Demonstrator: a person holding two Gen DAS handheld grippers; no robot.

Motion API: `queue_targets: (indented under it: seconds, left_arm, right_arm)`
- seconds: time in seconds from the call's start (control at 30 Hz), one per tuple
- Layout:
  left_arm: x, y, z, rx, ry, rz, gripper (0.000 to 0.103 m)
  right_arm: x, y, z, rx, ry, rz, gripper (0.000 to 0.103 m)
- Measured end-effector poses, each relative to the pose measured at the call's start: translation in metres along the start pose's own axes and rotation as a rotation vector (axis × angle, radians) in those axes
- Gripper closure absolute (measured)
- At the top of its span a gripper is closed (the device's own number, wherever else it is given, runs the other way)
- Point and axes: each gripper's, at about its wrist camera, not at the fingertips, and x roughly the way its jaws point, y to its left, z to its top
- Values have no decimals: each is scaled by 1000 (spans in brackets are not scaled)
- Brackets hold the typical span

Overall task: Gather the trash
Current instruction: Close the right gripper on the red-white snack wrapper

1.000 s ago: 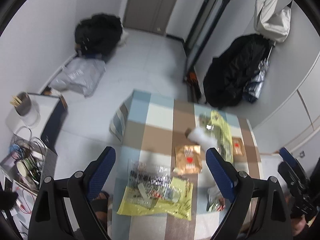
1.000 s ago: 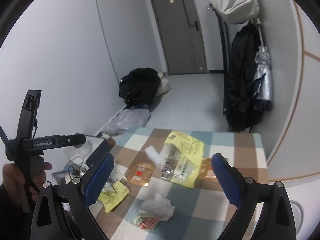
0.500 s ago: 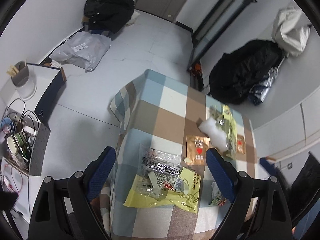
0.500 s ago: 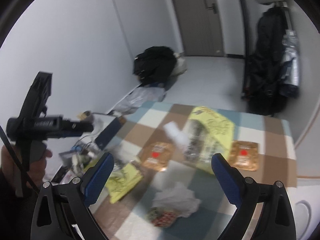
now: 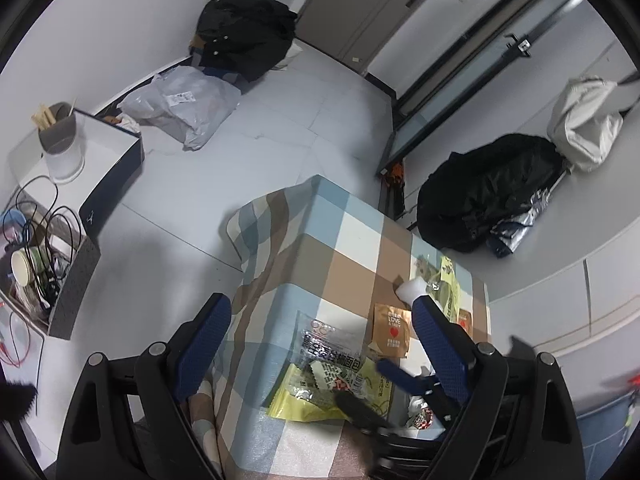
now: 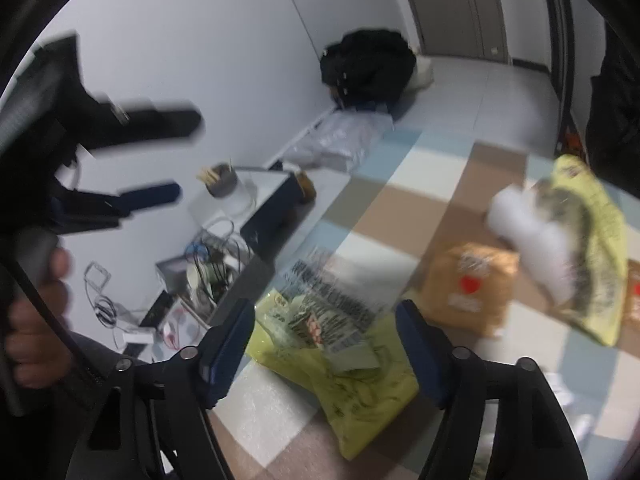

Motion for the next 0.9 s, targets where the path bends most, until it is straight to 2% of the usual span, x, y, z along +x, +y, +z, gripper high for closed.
queue_targets:
  seconds: [0.17, 0.2, 0.33, 0.37, 0.43, 0.57, 0.7, 0.9]
  left_arm:
    - [-1, 16, 4, -78, 8, -12, 13]
    - [-2, 18, 5, -83, 5, -3, 13]
    - [-6, 20, 5, -92, -10, -2, 13]
    - [-6, 20, 5, -93, -9, -1, 13]
    - [-6, 22, 5, -95, -6, -1, 13]
    - [-7, 23, 4, -99, 1, -12, 13]
    - [-10, 22, 4, -90, -15, 0, 13]
    - [-2, 19, 3, -80, 8, 15, 13]
  right_arm:
    - [23, 10, -5, -40, 49, -66, 46]
    - [25, 11, -6, -44, 55, -78, 51]
    - [28, 13, -7, -46, 50, -91, 55]
    - [27, 14, -7, -56, 48, -97, 63]
    - [27, 16, -7, -74, 53, -109, 65]
    - [24, 20, -9, -85, 50, -102, 73]
    - [20, 18, -9, -68, 42, -89, 78]
    - [1, 7, -7, -2, 2, -54, 81]
